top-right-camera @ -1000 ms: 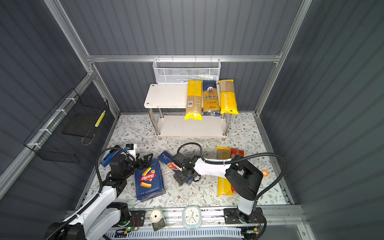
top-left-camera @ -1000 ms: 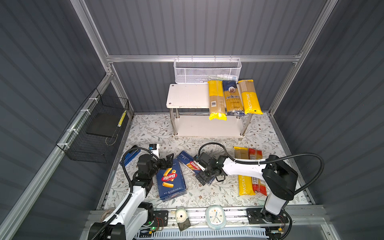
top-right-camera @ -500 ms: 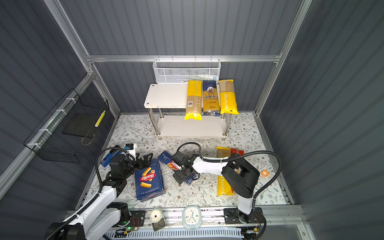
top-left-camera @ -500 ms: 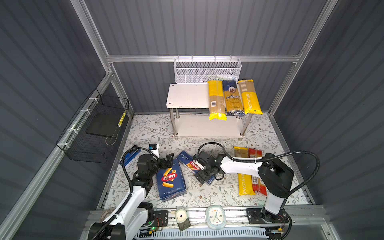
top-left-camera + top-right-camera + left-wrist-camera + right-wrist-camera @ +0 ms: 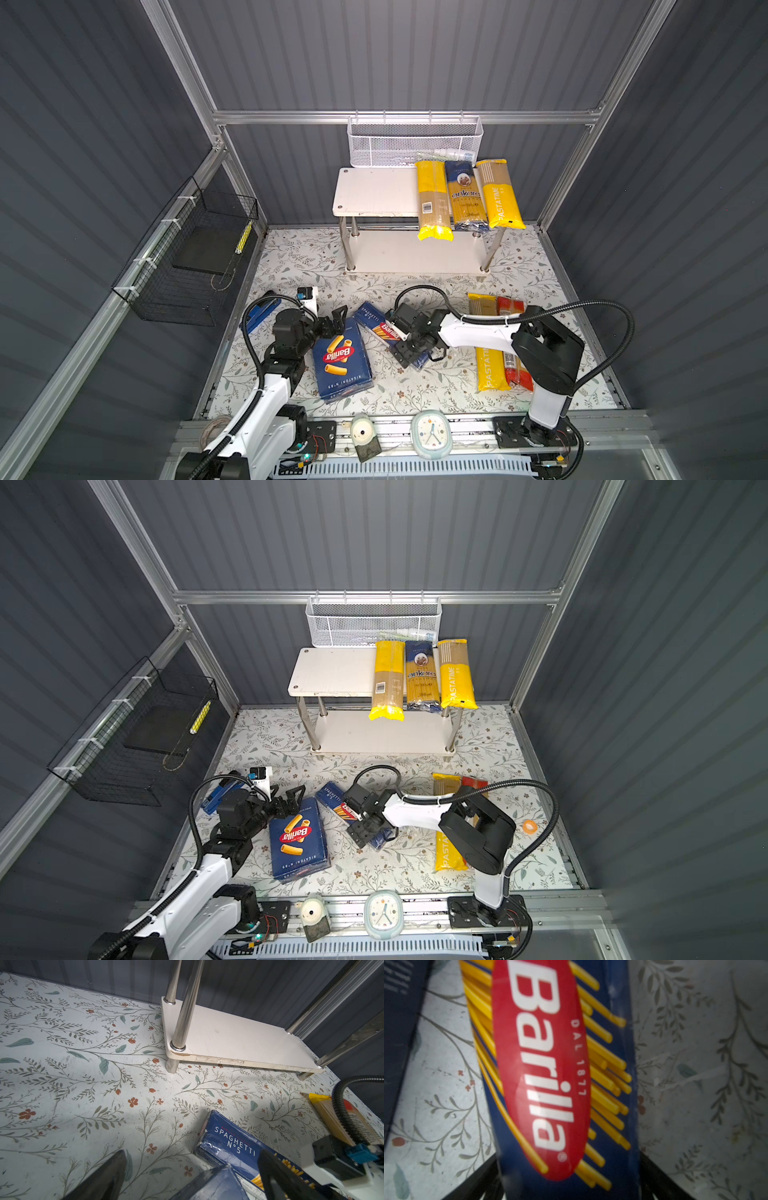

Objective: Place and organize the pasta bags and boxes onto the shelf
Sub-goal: 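Align and close the right gripper across the blue spaghetti box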

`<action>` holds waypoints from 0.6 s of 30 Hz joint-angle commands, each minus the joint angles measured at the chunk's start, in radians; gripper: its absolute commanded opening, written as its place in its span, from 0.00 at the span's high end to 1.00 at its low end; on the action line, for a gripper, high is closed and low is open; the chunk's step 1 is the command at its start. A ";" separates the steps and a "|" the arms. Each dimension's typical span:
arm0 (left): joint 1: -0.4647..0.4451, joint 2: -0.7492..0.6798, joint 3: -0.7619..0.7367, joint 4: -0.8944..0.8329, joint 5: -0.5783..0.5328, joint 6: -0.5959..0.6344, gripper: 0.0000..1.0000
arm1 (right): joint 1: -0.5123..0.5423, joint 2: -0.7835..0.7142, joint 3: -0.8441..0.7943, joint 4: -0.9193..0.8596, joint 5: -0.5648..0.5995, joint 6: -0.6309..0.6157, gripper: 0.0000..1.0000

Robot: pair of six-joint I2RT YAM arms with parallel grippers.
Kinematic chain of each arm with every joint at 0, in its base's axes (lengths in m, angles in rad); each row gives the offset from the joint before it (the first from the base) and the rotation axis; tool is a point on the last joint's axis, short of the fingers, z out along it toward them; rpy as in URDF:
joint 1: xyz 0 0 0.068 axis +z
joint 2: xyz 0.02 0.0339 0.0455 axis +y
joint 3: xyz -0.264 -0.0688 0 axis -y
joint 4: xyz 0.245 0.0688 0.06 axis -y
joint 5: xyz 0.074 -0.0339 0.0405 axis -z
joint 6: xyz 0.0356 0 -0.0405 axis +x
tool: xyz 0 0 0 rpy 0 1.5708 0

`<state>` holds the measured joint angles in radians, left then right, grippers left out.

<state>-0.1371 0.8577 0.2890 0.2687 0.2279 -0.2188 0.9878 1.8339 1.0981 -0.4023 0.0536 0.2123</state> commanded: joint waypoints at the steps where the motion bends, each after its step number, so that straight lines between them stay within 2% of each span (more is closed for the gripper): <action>1: -0.006 -0.026 0.002 -0.011 0.005 0.002 0.00 | 0.005 0.015 -0.014 -0.006 0.021 0.027 0.15; 18: -0.006 -0.020 0.006 -0.011 0.006 0.003 0.01 | 0.031 -0.038 -0.046 0.101 0.040 0.156 0.26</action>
<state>-0.1371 0.8398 0.2890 0.2676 0.2279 -0.2188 1.0092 1.8202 1.0664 -0.3397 0.0811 0.3119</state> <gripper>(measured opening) 0.994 0.747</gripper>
